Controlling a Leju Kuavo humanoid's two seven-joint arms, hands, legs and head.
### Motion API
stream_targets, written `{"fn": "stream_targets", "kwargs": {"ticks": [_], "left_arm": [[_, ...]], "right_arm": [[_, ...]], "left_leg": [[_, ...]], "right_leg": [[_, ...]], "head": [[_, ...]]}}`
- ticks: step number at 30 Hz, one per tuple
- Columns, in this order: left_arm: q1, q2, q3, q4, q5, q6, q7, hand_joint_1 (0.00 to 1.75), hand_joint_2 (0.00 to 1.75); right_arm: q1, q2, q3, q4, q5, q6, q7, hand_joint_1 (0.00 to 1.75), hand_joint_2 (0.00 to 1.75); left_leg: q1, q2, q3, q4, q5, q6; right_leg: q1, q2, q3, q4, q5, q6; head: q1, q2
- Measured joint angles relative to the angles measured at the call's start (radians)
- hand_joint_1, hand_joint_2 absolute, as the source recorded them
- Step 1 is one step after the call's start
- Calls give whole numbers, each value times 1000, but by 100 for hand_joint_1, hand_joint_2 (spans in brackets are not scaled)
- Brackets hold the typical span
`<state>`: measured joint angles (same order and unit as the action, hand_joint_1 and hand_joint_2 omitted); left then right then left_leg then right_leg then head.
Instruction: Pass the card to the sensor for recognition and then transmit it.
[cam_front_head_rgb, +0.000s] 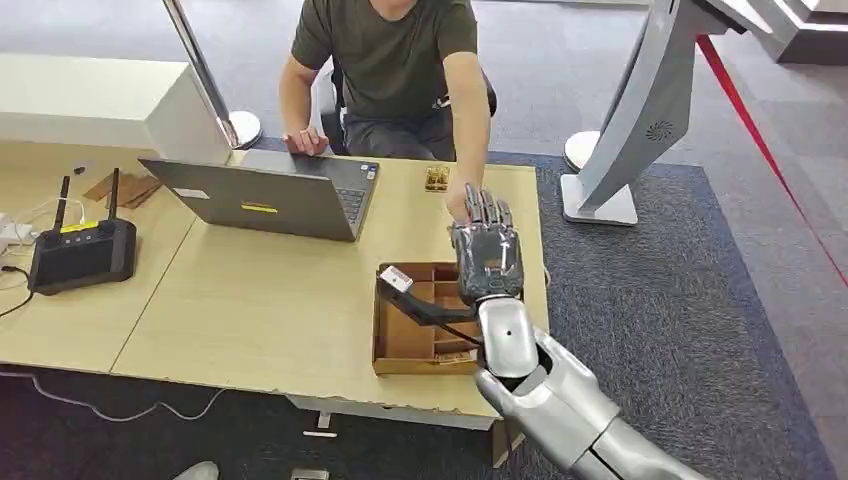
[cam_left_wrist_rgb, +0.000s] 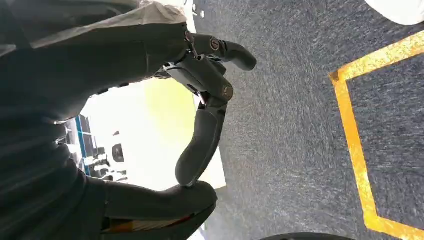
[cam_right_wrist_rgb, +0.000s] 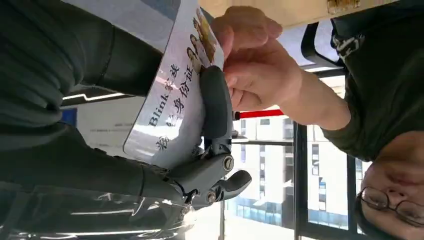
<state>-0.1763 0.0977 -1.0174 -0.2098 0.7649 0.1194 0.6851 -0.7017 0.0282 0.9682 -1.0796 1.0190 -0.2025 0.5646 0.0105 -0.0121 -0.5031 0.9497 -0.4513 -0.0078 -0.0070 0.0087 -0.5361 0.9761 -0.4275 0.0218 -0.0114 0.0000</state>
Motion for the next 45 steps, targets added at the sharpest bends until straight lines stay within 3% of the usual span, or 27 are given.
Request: {"fn": "stream_targets", "kwargs": {"ticks": [3, 11, 21, 27, 31, 45], "left_arm": [[0, 0, -2, 0, -2, 3, 0, 0, 175], [11, 0, -7, 0, 24, 8, -16, 0, 175], [20, 0, -7, 0, 31, 11, -20, 0, 175], [37, 1, -6, 0, 77, 45, -38, 0, 175], [62, 6, -3, 0, 124, 60, -56, 0, 175], [79, 16, 12, 0, 177, 107, -39, 0, 175]], "right_arm": [[5, -1, -1, 4, -25, -22, -16, 175, 175], [93, -37, -42, -88, -79, -198, -61, 175, 175], [162, -90, -88, -212, -87, -211, -65, 175, 175], [255, -130, -142, -301, -232, -286, -120, 175, 175], [340, -174, -183, -346, -300, -291, -154, 175, 175], [494, -249, -298, -290, -550, -440, -252, 175, 175]], "left_leg": [[0, 0, 0, 0, 0, 0], [0, 1, 0, 0, 0, 0], [0, 1, 0, 0, 0, 0], [0, 1, 1, 0, 0, 0], [0, 1, 0, 0, -1, 0], [0, 1, 0, 0, -1, 0]], "right_leg": [[0, 0, 0, 0, 0, 0], [0, 0, 0, 0, 0, 0], [0, 1, -1, 0, 1, -1], [0, 1, -1, 0, 0, -1], [0, 1, -1, -1, 0, -2], [0, 1, -1, 0, 0, -2]], "head": [[0, 0], [0, 0], [0, 0], [0, 0], [0, 0], [0, 0]]}}
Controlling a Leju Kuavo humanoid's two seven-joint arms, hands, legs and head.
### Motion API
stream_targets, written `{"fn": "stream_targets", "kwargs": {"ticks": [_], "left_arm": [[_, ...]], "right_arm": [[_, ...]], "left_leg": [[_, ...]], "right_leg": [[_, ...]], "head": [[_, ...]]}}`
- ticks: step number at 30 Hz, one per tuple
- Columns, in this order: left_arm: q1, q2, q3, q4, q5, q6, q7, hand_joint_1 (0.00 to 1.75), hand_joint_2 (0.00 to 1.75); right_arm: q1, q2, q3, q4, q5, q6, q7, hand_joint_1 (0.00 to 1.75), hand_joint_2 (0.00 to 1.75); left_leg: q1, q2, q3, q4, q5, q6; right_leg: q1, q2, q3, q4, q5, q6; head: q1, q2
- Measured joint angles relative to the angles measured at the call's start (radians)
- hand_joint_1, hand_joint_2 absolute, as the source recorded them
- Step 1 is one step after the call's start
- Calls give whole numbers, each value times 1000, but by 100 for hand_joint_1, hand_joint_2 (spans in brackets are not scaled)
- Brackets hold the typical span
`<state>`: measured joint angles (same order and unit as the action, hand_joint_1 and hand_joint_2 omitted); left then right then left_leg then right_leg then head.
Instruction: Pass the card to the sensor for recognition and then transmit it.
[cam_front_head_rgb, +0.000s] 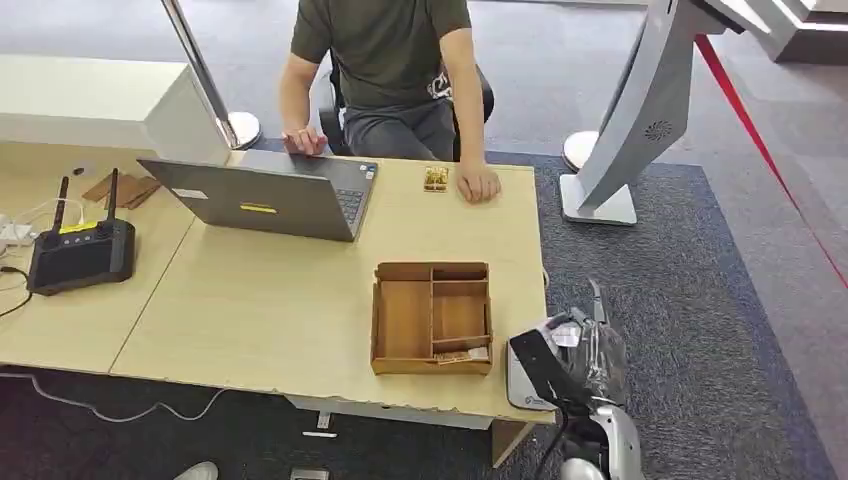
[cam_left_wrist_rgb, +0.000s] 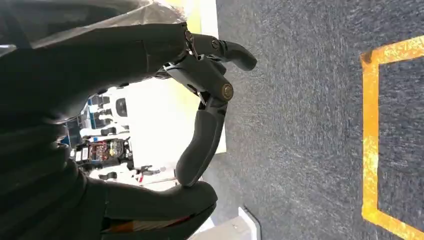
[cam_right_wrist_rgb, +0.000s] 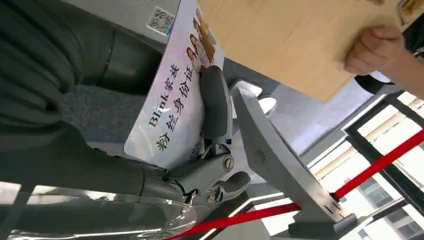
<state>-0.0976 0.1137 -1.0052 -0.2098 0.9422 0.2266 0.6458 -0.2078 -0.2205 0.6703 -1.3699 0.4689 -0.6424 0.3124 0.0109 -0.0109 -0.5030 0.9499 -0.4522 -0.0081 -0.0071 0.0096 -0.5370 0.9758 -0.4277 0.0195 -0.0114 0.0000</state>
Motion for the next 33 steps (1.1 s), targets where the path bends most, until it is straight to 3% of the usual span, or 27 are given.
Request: {"fn": "stream_targets", "kwargs": {"ticks": [9, 21, 33], "left_arm": [[-1, 2, 0, 0, 5, 10, 3, 0, 175], [-2, 4, 0, 0, 15, 16, 3, 0, 175], [-2, 4, 0, 0, 16, 16, 4, 0, 175]], "right_arm": [[21, -26, -2, 60, -34, -5, 29, 175, 175], [8, -16, 28, 163, -74, 51, 12, 175, 175], [-14, -2, 52, 213, -81, 55, 1, 175, 175]], "left_leg": [[0, 0, 0, 0, 0, 0], [0, 0, -1, 0, 0, 0], [0, 0, 0, 0, 0, 0]], "right_leg": [[0, 0, 0, 0, 0, 0], [0, 0, 0, 0, 0, 0], [0, 0, 0, 0, 0, 0]], "head": [[0, 0], [0, 0], [0, 0]]}}
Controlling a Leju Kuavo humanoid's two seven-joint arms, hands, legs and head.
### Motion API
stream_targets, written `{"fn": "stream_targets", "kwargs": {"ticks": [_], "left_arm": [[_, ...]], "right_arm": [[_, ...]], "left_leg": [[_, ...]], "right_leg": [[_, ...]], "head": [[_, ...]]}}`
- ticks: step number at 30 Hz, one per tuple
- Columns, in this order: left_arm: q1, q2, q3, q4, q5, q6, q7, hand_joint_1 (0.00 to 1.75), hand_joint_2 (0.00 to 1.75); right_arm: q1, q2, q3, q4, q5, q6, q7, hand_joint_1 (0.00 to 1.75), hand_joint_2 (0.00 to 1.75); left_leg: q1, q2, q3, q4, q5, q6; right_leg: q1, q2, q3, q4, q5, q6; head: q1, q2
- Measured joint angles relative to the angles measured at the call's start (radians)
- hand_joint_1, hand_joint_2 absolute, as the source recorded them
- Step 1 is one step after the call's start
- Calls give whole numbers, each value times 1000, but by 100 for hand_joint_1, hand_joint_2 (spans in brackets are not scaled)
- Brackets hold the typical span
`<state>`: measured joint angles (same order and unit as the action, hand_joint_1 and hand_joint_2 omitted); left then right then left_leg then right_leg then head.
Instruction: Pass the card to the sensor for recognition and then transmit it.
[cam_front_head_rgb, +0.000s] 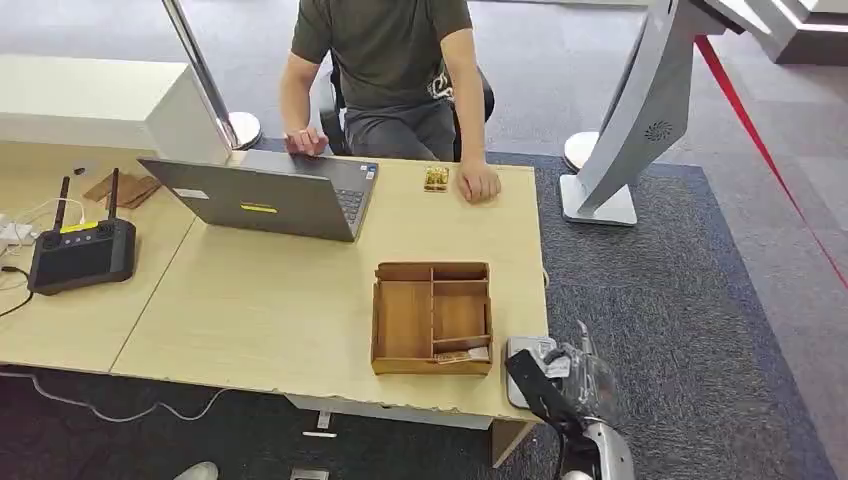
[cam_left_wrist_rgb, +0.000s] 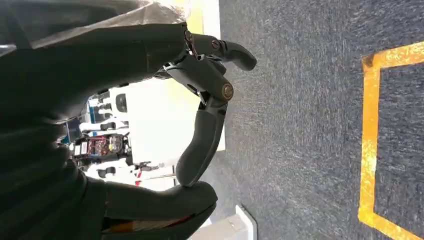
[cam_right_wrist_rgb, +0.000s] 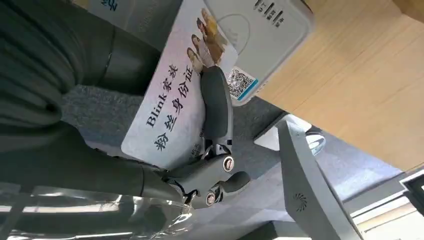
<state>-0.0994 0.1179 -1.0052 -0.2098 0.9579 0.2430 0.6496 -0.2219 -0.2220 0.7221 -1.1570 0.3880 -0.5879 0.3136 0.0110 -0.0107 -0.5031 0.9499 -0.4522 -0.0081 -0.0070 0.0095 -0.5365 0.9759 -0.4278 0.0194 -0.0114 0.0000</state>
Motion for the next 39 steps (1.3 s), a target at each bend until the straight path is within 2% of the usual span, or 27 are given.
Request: {"fn": "stream_targets", "kwargs": {"ticks": [12, 16, 23, 26, 28, 30, 33, 39], "left_arm": [[0, 0, 0, 0, 1, -10, 0, 0, 175], [0, 0, 0, 0, 3, -10, 0, 0, 175], [1, 3, 0, 0, 3, -12, -4, 0, 175], [1, 5, 0, 0, -1, -13, -6, 0, 175], [1, 5, 0, 0, -13, -14, -13, 0, 175], [-1, 5, -2, 0, -37, -18, -24, 0, 175], [-10, 3, -9, 0, -65, -23, -31, 0, 175], [-11, 0, -14, 0, -75, -25, -32, 0, 175]], "right_arm": [[-11, 13, 14, 23, -8, 10, -29, 175, 175], [-8, 11, 14, 13, 27, -12, -32, 175, 175], [-7, -24, -8, -143, 150, -6, 36, 175, 175], [-25, -32, -6, -206, 145, 31, 41, 175, 175], [-62, -30, 0, -258, 78, 83, 13, 175, 175], [-127, -14, 18, -300, 20, 147, -26, 175, 175], [-221, 34, 72, -321, 23, 224, -3, 175, 175], [-307, 89, 124, -321, 34, 236, 18, 175, 175]], "left_leg": [[0, 0, 0, 0, 0, 0], [0, 1, 1, 0, 0, 0], [0, 1, 0, 0, 0, 0], [0, 1, 0, 0, 0, 0], [0, 0, -3, 0, 1, -1], [0, 2, -2, 0, 2, -2], [1, 2, -2, 0, 3, -3], [1, 0, -3, 0, 4, -5]], "right_leg": [[0, 0, 0, 0, 0, 0], [0, 0, 0, 0, 0, 0], [0, 0, 0, 0, 0, 0], [0, 0, 0, 1, 0, 0], [-1, 0, -1, 2, 1, -1], [-1, 1, -3, 3, 2, -2], [0, 1, -3, 3, 2, -3], [0, 0, -4, 4, 2, -3]], "head": [[0, 0], [0, 0], [0, 0], [0, 0], [0, 0], [0, 0], [0, 0], [0, 0]]}}
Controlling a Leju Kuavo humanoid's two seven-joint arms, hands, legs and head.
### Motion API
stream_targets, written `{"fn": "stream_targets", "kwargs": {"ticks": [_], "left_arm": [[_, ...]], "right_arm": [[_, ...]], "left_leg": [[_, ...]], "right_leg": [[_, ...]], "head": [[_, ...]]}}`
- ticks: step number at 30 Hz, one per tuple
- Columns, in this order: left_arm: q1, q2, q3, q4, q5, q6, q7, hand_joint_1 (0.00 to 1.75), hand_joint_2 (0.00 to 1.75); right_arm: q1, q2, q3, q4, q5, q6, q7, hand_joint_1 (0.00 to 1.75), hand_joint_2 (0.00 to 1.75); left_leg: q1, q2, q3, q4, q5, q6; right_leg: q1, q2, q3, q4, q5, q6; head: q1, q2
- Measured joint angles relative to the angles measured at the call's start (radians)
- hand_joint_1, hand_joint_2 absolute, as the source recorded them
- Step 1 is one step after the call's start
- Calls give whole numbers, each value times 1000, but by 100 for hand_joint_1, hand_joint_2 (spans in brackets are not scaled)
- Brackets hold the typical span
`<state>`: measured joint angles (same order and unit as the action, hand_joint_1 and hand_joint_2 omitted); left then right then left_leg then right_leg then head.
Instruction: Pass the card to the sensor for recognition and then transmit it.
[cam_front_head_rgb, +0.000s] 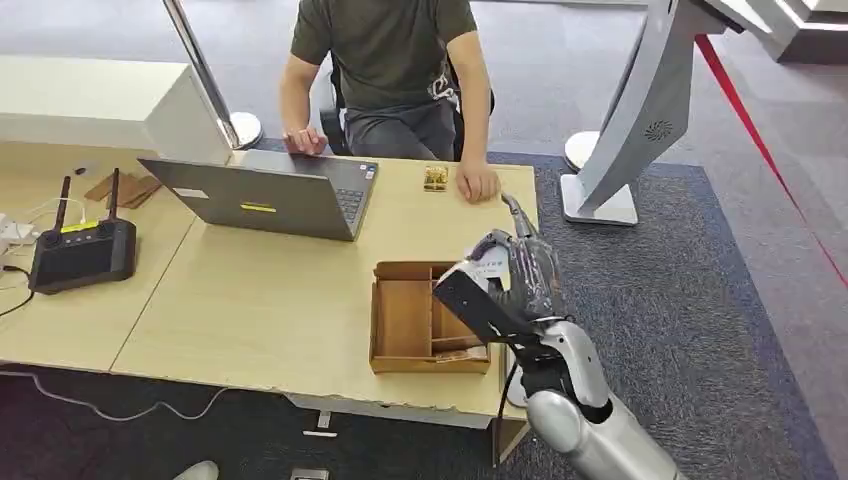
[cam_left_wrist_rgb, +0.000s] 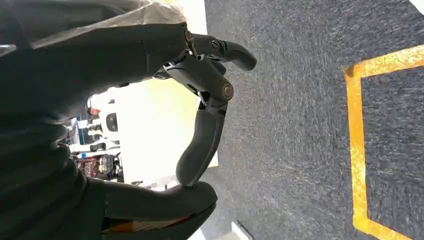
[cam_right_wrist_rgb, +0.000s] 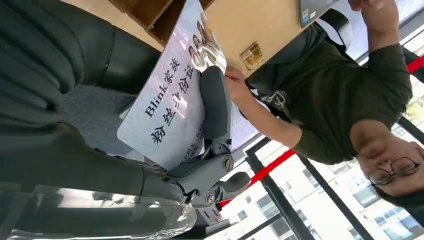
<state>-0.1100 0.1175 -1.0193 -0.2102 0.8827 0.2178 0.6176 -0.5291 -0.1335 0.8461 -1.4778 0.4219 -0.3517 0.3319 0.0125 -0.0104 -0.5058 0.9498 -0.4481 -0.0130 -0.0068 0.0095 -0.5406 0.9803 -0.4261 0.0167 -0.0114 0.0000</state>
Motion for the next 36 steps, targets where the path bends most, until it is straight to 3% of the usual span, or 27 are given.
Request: {"fn": "stream_targets", "kwargs": {"ticks": [5, 12, 16, 25, 36], "left_arm": [[-2, -1, -7, 0, -15, -5, 7, 0, 175], [-42, -7, -43, -1, -80, -28, 65, 0, 175], [-70, -14, -66, -1, -88, -45, 69, 0, 175], [-105, -29, -125, 1, -62, -60, 69, 0, 175], [-113, -35, -180, 13, -24, -69, 69, 0, 175]], "right_arm": [[-32, 24, 27, 2, -8, 14, 6, 175, 175], [-124, 80, 76, 72, -15, 66, 88, 175, 175], [-162, 109, 100, 132, -15, 84, 127, 175, 175], [-216, 154, 140, 265, 4, 82, 150, 175, 175], [-229, 173, 170, 328, 24, 82, 159, 175, 175]], "left_leg": [[0, 0, -1, 0, 0, 0], [0, 0, -2, 0, 1, -1], [0, -1, -3, 0, 1, -1], [0, -1, -4, 0, 1, -1], [0, -1, -4, 0, 1, -1]], "right_leg": [[0, 0, -1, 0, 0, 0], [0, 0, -2, 0, 1, -1], [0, -1, -2, 0, 1, -1], [0, 0, -4, 0, 1, -2], [0, 0, -4, 1, 1, -2]], "head": [[0, 0], [0, 0], [0, 0], [0, 0], [0, 0]]}}
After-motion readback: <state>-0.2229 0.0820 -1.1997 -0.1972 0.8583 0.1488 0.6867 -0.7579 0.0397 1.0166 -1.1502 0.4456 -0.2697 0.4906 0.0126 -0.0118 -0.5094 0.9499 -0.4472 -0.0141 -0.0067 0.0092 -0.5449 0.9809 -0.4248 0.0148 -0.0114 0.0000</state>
